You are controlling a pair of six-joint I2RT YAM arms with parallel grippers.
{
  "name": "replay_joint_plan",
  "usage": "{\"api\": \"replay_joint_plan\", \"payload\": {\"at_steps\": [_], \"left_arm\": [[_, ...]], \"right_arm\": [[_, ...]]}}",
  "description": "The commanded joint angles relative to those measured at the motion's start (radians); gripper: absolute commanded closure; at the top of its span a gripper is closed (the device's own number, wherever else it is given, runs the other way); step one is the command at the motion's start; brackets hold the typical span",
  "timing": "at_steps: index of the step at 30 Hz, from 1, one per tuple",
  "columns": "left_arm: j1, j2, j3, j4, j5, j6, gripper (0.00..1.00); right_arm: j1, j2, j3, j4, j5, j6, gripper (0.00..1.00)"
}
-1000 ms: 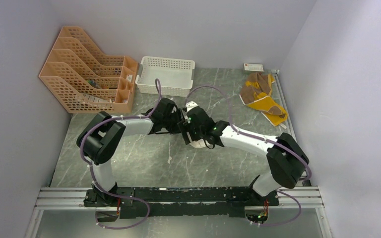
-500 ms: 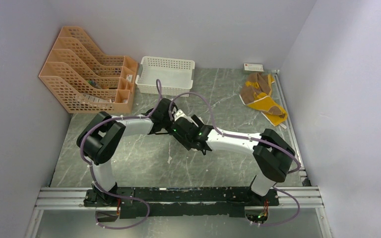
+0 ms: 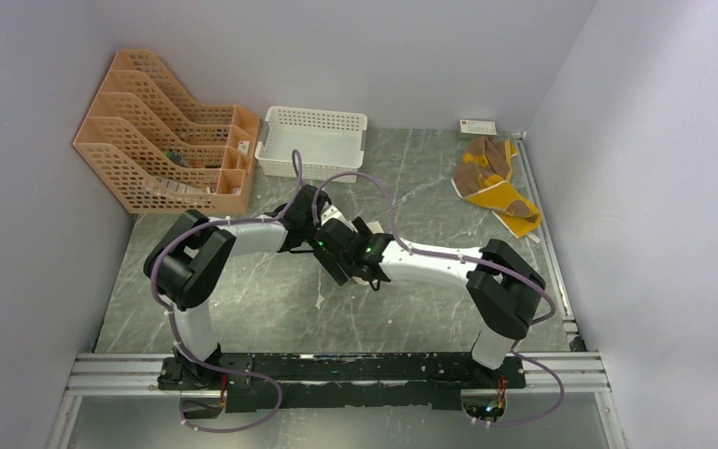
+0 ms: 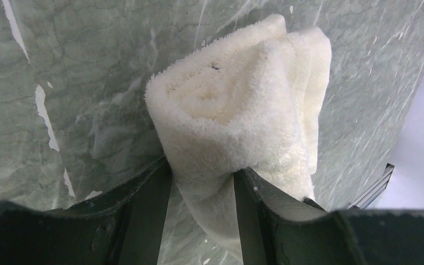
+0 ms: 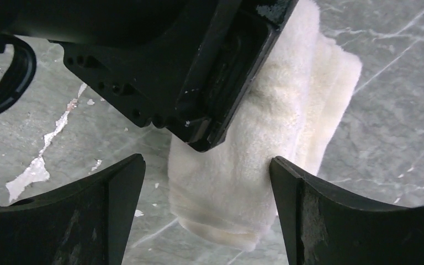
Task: Roll the towels
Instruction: Roll the towel at the center of the board.
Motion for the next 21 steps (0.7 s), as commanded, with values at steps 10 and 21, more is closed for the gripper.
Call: {"api": "replay_joint_plan", "payload": {"at_steps": [10,21], "left_arm": [[-0.01,-0.003,0.02,-0.041,-0.004,0.014,0.44],[-0.006,-0.018,0.014,-0.053,-0.006,0.016,0.44]], "right_arm": [[0.002,0.087,0.051,-0.085,0.075,0.2,0.05],[-0.02,0.112,0.057,-0.104,0.083,0.292,0.0]]}}
